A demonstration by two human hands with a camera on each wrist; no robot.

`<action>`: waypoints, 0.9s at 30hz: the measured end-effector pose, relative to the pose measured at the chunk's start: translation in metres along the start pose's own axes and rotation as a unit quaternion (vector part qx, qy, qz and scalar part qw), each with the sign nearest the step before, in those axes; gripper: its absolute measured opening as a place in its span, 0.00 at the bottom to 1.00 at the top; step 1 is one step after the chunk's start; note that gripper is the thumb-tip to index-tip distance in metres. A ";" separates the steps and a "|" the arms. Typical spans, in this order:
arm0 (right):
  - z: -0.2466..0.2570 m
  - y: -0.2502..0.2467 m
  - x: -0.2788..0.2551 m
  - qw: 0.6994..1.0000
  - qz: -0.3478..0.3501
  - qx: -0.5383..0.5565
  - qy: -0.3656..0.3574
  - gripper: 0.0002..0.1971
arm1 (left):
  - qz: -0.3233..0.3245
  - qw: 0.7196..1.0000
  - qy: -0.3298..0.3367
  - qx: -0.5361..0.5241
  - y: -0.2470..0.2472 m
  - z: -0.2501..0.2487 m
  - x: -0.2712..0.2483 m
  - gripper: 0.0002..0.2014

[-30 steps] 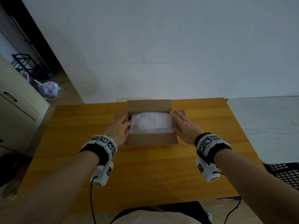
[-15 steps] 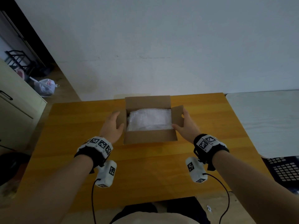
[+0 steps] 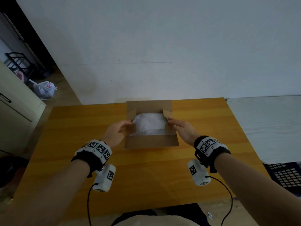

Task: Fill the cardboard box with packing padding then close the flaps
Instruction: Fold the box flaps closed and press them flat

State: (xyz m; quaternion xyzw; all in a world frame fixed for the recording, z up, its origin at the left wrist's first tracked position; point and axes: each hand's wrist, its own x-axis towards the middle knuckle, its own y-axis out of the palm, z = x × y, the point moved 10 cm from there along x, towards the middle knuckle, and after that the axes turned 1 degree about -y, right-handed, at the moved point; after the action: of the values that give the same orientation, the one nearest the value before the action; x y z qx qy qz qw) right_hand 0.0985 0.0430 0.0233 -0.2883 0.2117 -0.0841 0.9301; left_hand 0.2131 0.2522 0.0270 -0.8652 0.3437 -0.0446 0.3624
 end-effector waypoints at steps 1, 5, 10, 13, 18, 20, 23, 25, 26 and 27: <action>0.000 0.003 0.001 1.000 0.018 -0.017 0.000 0.24 | 0.015 0.999 -0.001 0.033 0.003 0.002 0.000 0.29; -0.003 0.010 0.002 0.994 0.081 -0.071 0.013 0.34 | 0.041 0.996 -0.001 0.081 0.005 0.010 -0.003 0.35; -0.004 0.019 -0.004 0.962 0.144 -0.231 -0.009 0.41 | 0.106 0.986 0.008 0.129 0.015 0.013 -0.006 0.41; -0.003 0.024 -0.006 0.937 0.168 -0.304 -0.039 0.46 | 0.121 0.980 0.013 0.158 0.020 0.013 -0.007 0.41; -0.014 0.029 0.000 0.935 0.169 -0.306 -0.049 0.56 | 0.109 0.977 0.022 0.183 0.019 0.014 -0.006 0.37; -0.013 0.027 0.000 0.952 0.163 -0.255 -0.041 0.54 | 0.113 0.977 0.023 0.182 0.017 0.013 -0.006 0.36; -0.012 0.019 0.003 0.975 0.151 -0.160 -0.013 0.46 | 0.100 0.981 0.028 0.161 0.010 0.006 -0.003 0.27; -0.011 0.014 0.008 0.983 0.136 -0.125 -0.006 0.40 | 0.098 0.985 0.011 0.141 0.007 0.004 0.000 0.24; -0.010 0.011 0.011 0.986 0.124 -0.115 -0.005 0.37 | 0.094 0.987 0.001 0.130 0.006 0.003 0.001 0.25; -0.007 0.008 0.013 0.988 0.110 -0.107 -0.006 0.35 | 0.087 0.989 -0.005 0.122 0.004 0.001 0.002 0.26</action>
State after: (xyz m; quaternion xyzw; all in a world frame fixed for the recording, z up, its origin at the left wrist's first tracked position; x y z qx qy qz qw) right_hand 0.1074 0.0420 0.0088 -0.3615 0.2440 0.0439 0.8988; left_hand 0.2130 0.2495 0.0232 -0.7812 0.4082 -0.0505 0.4696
